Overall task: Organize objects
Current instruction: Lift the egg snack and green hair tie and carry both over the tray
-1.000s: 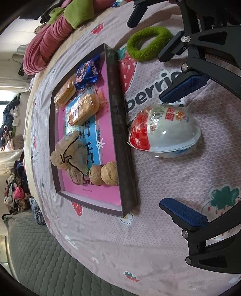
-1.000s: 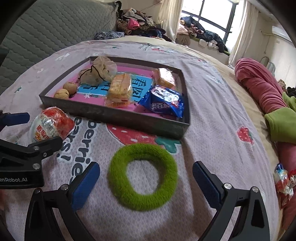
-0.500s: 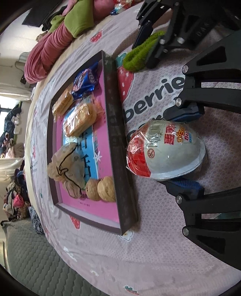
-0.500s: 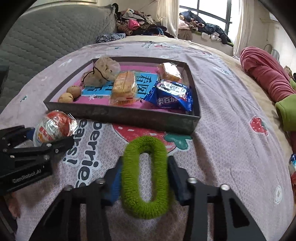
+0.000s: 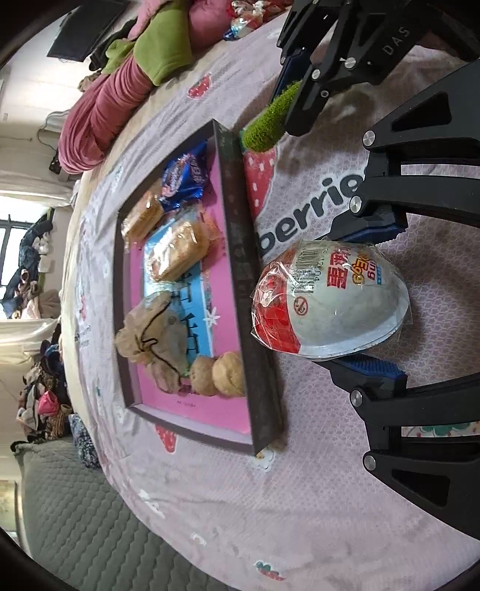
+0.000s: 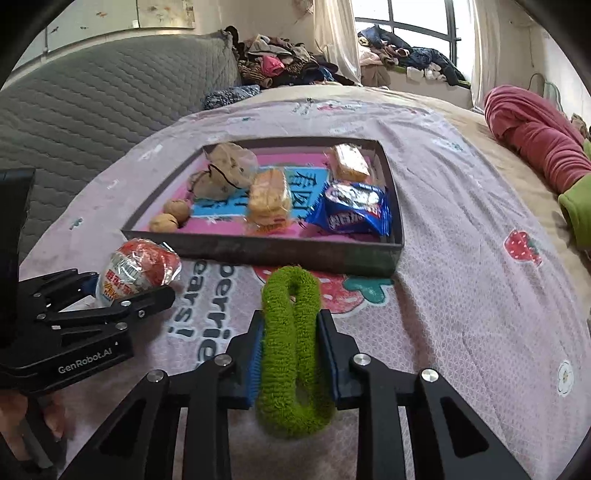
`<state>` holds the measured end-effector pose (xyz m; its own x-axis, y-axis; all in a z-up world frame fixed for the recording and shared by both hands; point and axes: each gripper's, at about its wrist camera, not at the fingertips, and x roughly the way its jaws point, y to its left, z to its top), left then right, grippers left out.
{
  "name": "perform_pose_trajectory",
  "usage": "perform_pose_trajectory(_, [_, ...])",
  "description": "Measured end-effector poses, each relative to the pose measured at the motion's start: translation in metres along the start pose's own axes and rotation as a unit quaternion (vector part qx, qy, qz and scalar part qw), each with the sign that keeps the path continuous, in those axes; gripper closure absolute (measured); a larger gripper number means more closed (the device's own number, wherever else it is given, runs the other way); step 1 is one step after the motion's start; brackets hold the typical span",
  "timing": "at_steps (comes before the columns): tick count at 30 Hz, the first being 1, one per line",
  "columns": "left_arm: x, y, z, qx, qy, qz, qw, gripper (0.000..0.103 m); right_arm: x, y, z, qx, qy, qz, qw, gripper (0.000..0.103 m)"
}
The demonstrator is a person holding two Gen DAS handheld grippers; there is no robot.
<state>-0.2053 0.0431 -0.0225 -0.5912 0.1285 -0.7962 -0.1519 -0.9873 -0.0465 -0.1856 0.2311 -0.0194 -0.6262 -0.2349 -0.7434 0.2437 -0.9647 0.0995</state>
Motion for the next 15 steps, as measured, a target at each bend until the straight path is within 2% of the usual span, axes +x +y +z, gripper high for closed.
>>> perform_pose_trajectory(15, [-0.056, 0.007, 0.013, 0.001, -0.028, 0.013, 0.9995, 0.052, -0.054, 0.020, 0.024, -0.007, -0.037, 0.014, 0.999, 0.075])
